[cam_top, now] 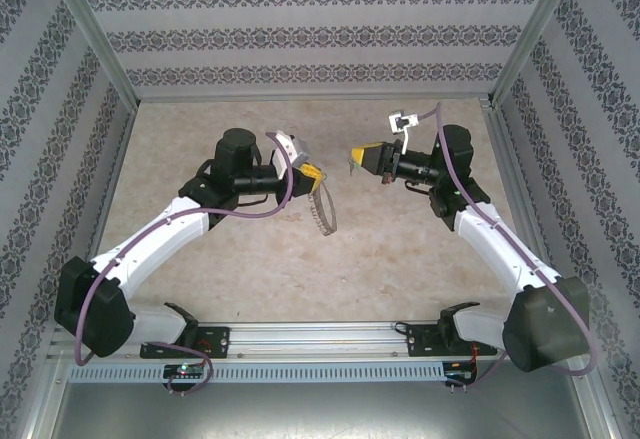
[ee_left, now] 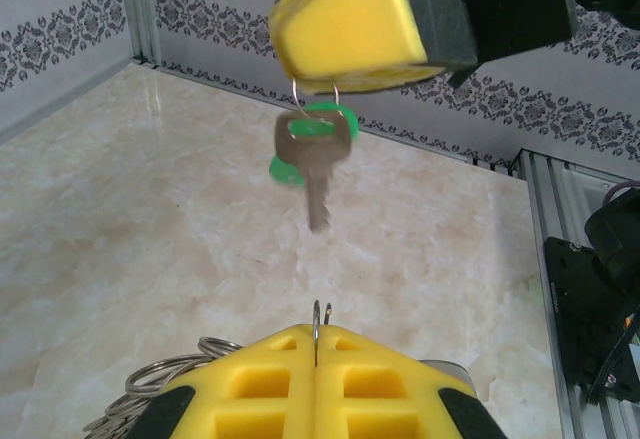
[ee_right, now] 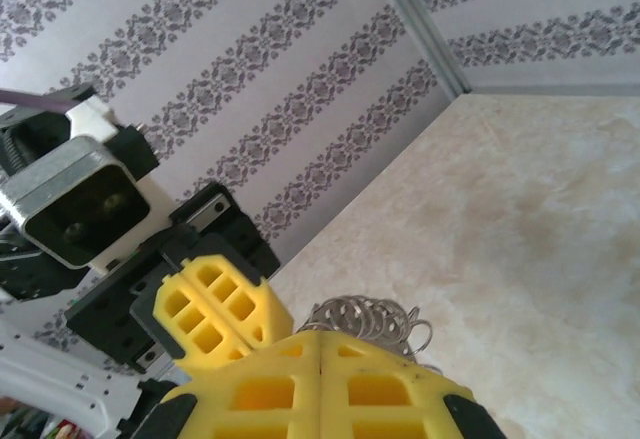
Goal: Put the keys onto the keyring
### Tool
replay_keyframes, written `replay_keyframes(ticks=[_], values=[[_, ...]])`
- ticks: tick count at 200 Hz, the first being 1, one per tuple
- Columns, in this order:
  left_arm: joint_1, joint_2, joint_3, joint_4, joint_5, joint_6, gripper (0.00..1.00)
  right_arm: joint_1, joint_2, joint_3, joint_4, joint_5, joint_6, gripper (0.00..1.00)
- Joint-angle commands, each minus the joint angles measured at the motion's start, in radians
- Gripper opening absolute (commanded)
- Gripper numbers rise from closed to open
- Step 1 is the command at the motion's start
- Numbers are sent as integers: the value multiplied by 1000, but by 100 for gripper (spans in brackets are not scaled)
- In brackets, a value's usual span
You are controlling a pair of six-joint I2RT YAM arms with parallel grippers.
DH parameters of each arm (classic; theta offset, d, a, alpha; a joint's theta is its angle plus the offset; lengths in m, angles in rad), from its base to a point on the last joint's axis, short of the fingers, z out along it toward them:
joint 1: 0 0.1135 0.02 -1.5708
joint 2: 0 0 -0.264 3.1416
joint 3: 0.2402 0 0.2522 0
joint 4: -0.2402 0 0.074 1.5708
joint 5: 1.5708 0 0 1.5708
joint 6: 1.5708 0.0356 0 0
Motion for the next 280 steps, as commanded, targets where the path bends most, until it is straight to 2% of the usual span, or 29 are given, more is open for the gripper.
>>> replay_keyframes(ticks=[1, 49, 143, 228, 280], values=[[-20, 7, 44, 45, 34, 13, 0, 29, -19, -10, 27, -54, -32, 0], [-31, 24, 69, 16, 33, 29, 0, 96, 11, 15, 7, -65, -60, 0], [-42, 25, 80, 1, 29, 37, 0, 138, 38, 28, 5, -58, -72, 0], [-53, 24, 91, -25, 39, 49, 0, 142, 66, 53, -1, -11, -85, 0], [-54, -2, 79, 2, 46, 37, 0, 96, 71, 4, 17, 15, -75, 0]])
